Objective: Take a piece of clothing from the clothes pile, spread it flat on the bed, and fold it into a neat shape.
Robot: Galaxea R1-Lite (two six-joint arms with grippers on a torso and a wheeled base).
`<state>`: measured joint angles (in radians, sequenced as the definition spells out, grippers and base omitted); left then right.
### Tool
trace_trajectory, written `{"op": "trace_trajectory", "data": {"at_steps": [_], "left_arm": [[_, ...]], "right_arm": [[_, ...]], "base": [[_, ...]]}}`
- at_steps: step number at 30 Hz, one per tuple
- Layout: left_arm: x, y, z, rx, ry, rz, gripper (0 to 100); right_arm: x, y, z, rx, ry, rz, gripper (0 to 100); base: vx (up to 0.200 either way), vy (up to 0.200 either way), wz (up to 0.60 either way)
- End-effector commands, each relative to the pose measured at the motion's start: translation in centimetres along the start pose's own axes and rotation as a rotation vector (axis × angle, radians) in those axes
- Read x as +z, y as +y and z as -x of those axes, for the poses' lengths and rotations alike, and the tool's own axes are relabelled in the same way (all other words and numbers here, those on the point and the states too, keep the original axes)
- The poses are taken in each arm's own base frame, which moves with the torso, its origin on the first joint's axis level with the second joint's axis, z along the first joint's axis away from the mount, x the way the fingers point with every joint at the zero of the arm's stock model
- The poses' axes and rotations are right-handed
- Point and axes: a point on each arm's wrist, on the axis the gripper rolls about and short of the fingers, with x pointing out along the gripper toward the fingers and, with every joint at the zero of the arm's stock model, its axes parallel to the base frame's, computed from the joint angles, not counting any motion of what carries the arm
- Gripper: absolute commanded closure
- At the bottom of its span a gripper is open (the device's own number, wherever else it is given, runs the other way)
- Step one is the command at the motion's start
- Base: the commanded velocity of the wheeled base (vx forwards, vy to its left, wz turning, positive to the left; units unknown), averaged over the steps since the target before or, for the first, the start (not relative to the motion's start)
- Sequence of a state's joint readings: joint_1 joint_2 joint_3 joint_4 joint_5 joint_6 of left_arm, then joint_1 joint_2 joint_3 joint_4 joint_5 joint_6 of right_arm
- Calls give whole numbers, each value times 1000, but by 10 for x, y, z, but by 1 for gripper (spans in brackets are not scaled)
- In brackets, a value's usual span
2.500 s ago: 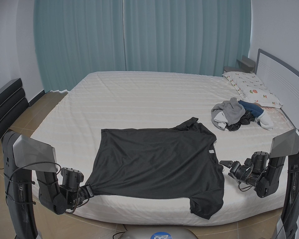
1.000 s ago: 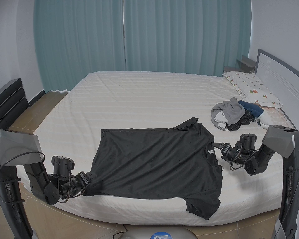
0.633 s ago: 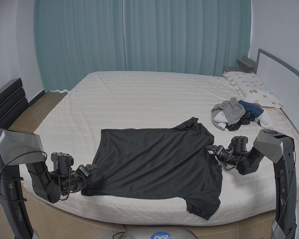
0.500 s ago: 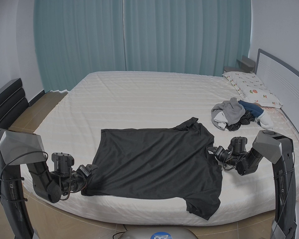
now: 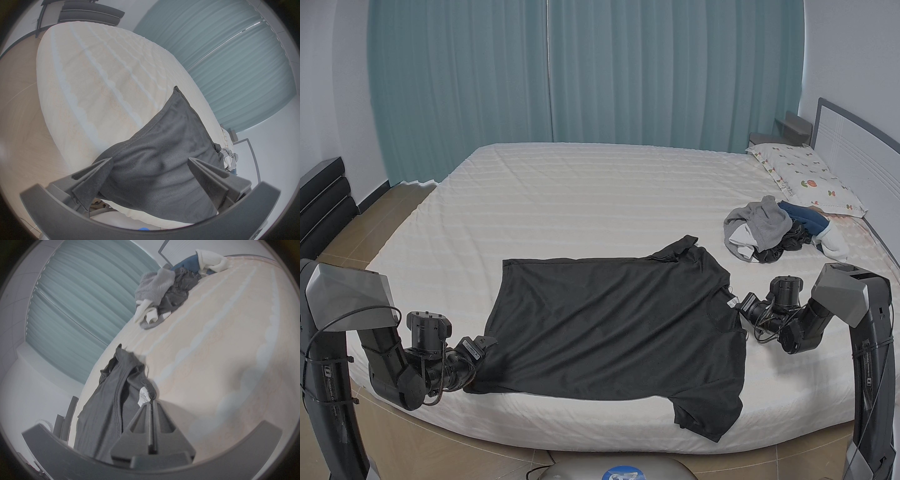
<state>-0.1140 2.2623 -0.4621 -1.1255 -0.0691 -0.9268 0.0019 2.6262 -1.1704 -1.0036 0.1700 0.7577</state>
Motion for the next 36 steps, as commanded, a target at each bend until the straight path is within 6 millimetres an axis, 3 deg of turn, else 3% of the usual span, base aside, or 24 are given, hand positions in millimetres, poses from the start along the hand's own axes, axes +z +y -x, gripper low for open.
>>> {"op": "trace_trajectory", "data": {"at_steps": [1, 18, 33, 34, 36], "left_arm": [[-1, 1, 0, 6, 5, 0, 0], [-3, 2, -1, 8, 8, -4, 0], [-2, 0, -1, -8, -4, 3, 0], [-1, 0, -1, -13, -8, 2, 0], [-1, 0, -1, -17, -10, 2, 0]], "right_arm": [[4, -3, 5, 3, -21, -3, 100], [17, -11, 12, -2, -63, -15, 100], [15, -12, 12, -4, -52, -17, 100], [15, -12, 12, -4, -52, -17, 0], [13, -12, 13, -5, -46, -17, 0]], "base": [[0, 0, 0], [0, 0, 0], [0, 0, 0], [0, 0, 0], [0, 0, 0]]}}
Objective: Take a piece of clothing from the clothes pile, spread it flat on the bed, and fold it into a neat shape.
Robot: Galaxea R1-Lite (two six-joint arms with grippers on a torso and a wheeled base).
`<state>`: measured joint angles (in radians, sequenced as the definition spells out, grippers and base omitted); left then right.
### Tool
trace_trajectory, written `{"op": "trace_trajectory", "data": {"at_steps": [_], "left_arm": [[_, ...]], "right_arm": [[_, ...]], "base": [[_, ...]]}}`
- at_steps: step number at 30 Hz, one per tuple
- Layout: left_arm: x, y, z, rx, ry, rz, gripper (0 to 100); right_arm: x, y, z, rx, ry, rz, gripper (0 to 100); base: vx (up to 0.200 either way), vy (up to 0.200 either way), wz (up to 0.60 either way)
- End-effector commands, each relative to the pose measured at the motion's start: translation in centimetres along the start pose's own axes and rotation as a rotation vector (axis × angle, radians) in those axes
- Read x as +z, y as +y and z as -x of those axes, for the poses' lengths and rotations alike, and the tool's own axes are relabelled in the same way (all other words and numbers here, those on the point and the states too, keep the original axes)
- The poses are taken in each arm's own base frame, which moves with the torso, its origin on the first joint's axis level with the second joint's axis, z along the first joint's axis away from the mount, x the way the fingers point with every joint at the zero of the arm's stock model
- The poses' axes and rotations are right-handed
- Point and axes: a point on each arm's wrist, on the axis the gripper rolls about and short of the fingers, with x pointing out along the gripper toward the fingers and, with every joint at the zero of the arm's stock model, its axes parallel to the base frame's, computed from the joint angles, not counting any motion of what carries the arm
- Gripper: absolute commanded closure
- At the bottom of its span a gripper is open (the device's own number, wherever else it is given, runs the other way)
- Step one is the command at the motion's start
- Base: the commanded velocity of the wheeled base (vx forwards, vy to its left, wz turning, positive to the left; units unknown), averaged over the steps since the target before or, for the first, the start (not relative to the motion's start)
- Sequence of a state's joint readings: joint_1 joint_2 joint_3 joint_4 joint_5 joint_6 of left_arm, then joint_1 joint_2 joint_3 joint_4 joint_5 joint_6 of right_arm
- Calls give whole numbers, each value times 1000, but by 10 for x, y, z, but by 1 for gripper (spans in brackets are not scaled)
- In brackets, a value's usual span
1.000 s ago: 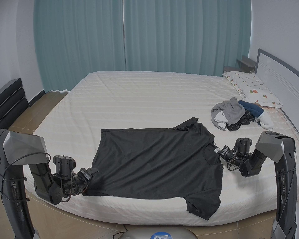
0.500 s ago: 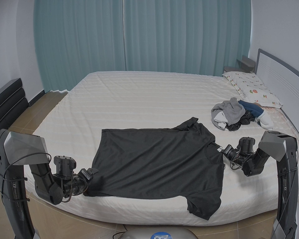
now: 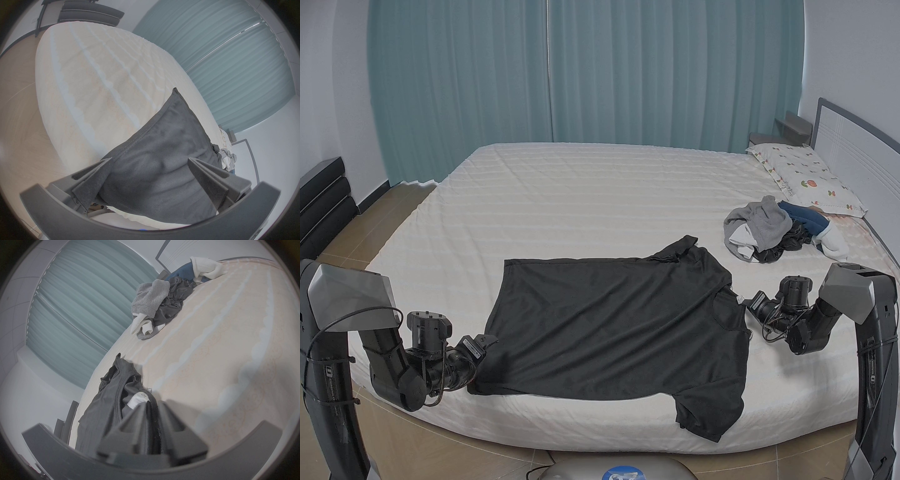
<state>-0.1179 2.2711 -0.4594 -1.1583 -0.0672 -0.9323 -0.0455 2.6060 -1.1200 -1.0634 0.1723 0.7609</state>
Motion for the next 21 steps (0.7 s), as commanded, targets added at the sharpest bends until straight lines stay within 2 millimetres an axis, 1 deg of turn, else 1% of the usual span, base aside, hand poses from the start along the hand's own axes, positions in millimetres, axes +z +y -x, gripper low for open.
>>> {"op": "trace_trajectory", "data": {"at_steps": [1, 6, 7, 10, 11, 13, 14, 18, 21], "left_arm": [[0, 1, 0, 0, -1, 1, 0], [0, 1, 0, 0, -1, 1, 0], [-1, 1, 0, 1, 1, 0, 0], [-1, 2, 0, 4, 2, -1, 0], [-2, 2, -1, 6, 3, -1, 0], [-2, 2, -1, 3, 3, -1, 0], [-1, 2, 0, 1, 3, 0, 0], [-2, 2, -1, 3, 4, 0, 0], [-2, 2, 0, 3, 4, 2, 0]], "right_arm": [[-2, 1, 2, 0, 7, -1, 0], [1, 7, 8, 11, -9, -4, 0], [7, 15, 18, 24, -25, 1, 0], [15, 24, 29, 45, -47, 4, 0], [21, 32, 39, 53, -57, 7, 0], [24, 36, 44, 59, -61, 11, 0], [25, 43, 52, 61, -59, 15, 0], [26, 49, 70, 51, -43, 23, 0], [21, 50, 95, 27, -5, 40, 0]], "base": [[0, 0, 0], [0, 0, 0], [0, 0, 0], [0, 0, 0], [0, 0, 0], [0, 0, 0], [0, 0, 0], [0, 0, 0], [0, 0, 0]]}}
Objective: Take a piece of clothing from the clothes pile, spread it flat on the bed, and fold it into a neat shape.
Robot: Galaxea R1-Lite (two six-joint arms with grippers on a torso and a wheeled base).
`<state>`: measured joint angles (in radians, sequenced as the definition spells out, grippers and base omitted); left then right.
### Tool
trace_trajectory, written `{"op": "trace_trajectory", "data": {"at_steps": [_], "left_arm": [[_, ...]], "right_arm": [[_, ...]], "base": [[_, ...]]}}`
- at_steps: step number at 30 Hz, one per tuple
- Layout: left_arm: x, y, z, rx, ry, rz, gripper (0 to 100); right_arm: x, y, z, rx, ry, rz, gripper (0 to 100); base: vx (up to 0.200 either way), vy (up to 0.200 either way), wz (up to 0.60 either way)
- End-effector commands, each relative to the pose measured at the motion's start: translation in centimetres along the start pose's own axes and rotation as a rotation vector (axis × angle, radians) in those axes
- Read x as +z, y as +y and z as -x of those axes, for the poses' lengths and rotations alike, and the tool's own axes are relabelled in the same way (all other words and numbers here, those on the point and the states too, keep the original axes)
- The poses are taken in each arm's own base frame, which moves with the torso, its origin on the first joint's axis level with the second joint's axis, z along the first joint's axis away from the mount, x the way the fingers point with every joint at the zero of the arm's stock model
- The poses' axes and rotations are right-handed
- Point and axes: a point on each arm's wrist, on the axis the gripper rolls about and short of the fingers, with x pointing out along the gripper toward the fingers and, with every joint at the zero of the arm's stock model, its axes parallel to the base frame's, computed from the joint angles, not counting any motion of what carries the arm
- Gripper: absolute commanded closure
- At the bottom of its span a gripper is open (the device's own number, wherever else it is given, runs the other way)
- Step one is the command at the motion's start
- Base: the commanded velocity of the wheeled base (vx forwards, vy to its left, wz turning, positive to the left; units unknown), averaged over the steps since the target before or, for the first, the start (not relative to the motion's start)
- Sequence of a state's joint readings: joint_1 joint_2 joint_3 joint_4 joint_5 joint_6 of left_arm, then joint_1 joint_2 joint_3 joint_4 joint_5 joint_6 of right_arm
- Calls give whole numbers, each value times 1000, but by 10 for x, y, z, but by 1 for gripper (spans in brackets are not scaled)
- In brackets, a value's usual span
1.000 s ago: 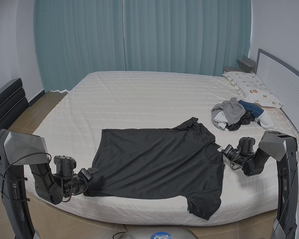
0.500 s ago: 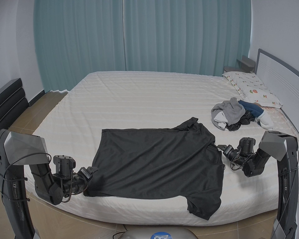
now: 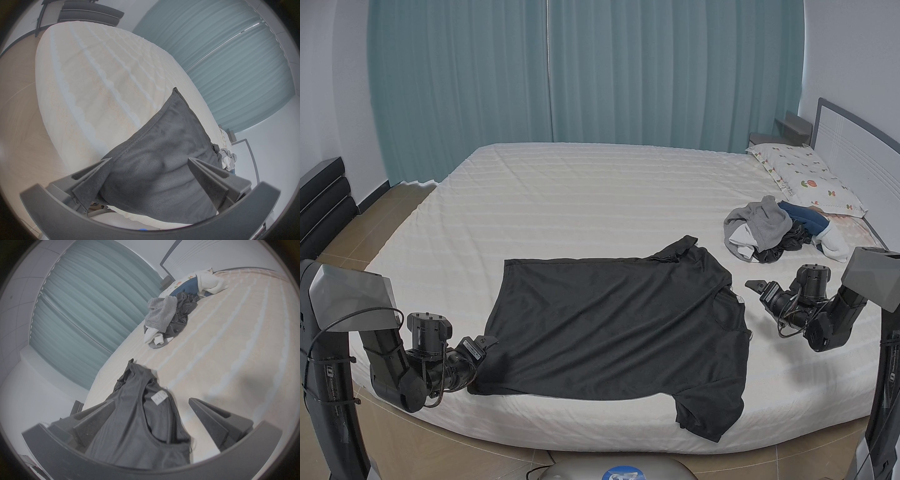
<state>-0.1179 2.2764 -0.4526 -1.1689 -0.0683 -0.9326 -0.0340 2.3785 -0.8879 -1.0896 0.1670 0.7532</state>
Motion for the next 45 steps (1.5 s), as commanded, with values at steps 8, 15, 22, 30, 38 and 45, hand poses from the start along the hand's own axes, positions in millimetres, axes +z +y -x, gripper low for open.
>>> {"op": "trace_trajectory", "data": {"at_steps": [8, 15, 22, 30, 38, 45], "left_arm": [[0, 0, 0, -1, 1, 4, 0], [3, -1, 1, -11, -6, 51, 0], [4, -1, 1, -13, -3, 65, 0], [4, -1, 1, -12, -1, 63, 0], [4, -1, 1, -12, -1, 61, 0], [2, 1, 1, -4, 6, 40, 0]], "right_arm": [[-41, 4, 94, -17, 253, 64, 0], [-66, -16, 97, -11, 408, 116, 0], [-94, -26, 90, 15, 491, 248, 0], [-110, -19, 89, 70, 499, 291, 0], [-115, -25, 93, 59, 520, 354, 100], [-115, -29, 111, 32, 547, 363, 100]], "base": [[-150, 0, 0], [0, 0, 0], [0, 0, 0], [0, 0, 0], [0, 0, 0], [0, 0, 0]]}}
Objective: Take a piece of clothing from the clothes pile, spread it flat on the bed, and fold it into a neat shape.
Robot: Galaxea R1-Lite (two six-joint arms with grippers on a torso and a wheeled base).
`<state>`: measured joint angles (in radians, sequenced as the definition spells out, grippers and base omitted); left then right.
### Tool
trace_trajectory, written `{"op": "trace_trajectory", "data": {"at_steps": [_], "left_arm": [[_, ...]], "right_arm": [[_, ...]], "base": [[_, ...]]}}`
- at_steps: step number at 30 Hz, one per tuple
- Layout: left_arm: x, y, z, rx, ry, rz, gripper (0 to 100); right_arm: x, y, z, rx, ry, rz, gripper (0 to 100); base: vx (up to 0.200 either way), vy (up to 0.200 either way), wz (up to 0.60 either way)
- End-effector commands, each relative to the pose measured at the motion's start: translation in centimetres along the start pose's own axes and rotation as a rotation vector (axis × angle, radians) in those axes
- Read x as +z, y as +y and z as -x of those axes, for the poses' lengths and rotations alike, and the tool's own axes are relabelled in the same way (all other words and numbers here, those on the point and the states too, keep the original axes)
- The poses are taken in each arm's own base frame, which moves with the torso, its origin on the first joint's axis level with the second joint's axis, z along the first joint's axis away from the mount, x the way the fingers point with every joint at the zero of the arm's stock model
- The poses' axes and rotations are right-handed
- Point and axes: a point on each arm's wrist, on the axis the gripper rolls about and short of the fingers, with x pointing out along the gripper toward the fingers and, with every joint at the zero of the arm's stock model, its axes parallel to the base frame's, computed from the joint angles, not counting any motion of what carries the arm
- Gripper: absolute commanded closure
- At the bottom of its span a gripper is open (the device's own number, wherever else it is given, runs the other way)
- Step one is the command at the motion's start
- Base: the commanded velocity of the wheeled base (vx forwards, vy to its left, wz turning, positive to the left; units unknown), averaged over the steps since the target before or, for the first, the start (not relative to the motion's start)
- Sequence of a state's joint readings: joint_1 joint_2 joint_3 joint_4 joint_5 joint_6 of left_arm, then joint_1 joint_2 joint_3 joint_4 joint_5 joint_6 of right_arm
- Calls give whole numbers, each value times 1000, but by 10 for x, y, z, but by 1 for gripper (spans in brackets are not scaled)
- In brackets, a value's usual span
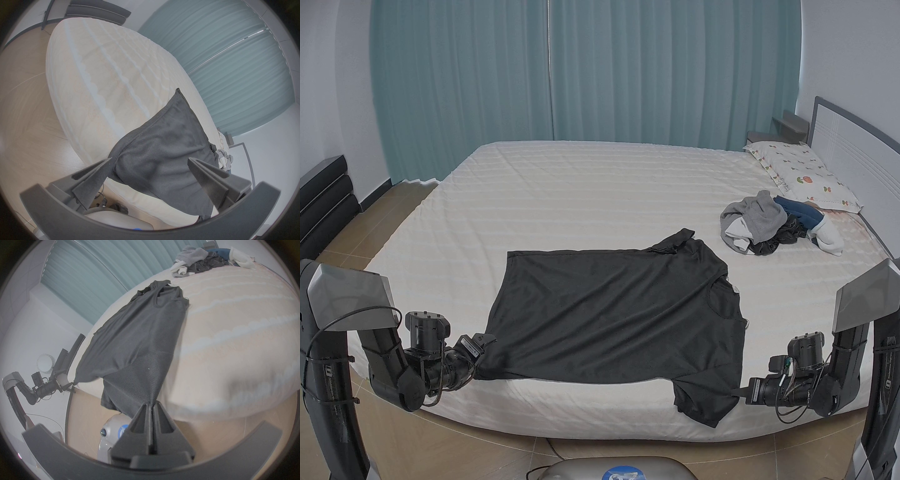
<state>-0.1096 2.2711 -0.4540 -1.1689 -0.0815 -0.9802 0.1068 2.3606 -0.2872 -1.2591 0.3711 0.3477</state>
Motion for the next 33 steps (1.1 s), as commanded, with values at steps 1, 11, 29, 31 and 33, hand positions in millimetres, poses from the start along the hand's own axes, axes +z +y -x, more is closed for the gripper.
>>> {"op": "trace_trajectory", "data": {"at_steps": [1, 11, 29, 31, 33], "left_arm": [[-1, 1, 1, 5, 4, -23, 0], [-5, 2, 21, 16, 16, -145, 0], [-34, 9, 7, 79, 79, -257, 0], [-34, 9, 5, 83, 78, -258, 0], [-35, 9, 3, 85, 77, -259, 0]], "right_arm": [[-8, -1, 11, -16, 25, -3, 100], [-19, -5, 22, -34, 65, -8, 100], [-18, -8, 21, -40, 63, -13, 100], [-18, -8, 21, -38, 64, -12, 100], [-18, -8, 21, -38, 62, -13, 100]], "base": [[0, 0, 0], [0, 0, 0], [0, 0, 0], [0, 0, 0], [0, 0, 0]]}}
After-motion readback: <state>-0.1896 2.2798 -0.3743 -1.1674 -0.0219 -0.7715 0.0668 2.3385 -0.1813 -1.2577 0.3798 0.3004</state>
